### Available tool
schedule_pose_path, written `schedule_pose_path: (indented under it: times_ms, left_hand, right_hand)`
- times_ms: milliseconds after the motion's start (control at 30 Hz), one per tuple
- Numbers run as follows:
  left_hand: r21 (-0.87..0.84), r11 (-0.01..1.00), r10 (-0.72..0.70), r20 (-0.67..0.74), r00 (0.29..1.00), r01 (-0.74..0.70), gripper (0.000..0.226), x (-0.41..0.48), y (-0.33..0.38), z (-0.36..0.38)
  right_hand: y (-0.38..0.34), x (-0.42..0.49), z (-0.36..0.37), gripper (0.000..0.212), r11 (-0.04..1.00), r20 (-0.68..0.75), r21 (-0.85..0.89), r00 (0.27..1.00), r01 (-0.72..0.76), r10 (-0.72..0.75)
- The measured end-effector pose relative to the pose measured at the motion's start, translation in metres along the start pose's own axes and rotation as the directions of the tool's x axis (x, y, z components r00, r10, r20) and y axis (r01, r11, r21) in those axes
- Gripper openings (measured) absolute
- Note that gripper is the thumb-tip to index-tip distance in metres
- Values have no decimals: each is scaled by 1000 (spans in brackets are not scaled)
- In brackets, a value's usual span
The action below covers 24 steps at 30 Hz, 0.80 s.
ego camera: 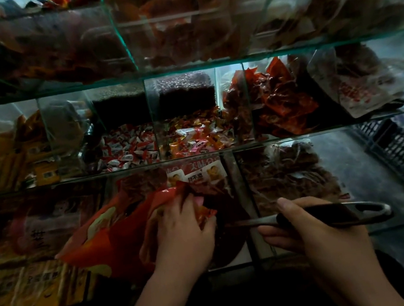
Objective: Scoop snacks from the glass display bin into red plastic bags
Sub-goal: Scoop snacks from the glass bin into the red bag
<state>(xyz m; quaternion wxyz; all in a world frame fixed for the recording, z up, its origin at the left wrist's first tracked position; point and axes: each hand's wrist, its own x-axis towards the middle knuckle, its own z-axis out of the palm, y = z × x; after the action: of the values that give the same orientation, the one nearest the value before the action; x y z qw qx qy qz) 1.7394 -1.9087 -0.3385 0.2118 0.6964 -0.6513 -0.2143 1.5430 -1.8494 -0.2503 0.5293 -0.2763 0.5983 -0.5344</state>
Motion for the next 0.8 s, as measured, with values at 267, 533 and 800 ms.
schedule_pose_path:
  times_ms: [267,533,800]
  left_hand:
    - [-54,992,105,-160,982,-115,46,-4,-7,2]
    - [-118,972,162,-291,943,-203,28,-11,-4,-9]
    - [-111,920,301,-418,857,-377,24,10,29,-38]
  right_hand:
    - [-14,-17,3,30,996,115,82,993,-40,30]
    - [-17,-30,12,22,987,182,156,983,-29,0]
    - [-48,-39,17,32,966,128,202,974,160,-188]
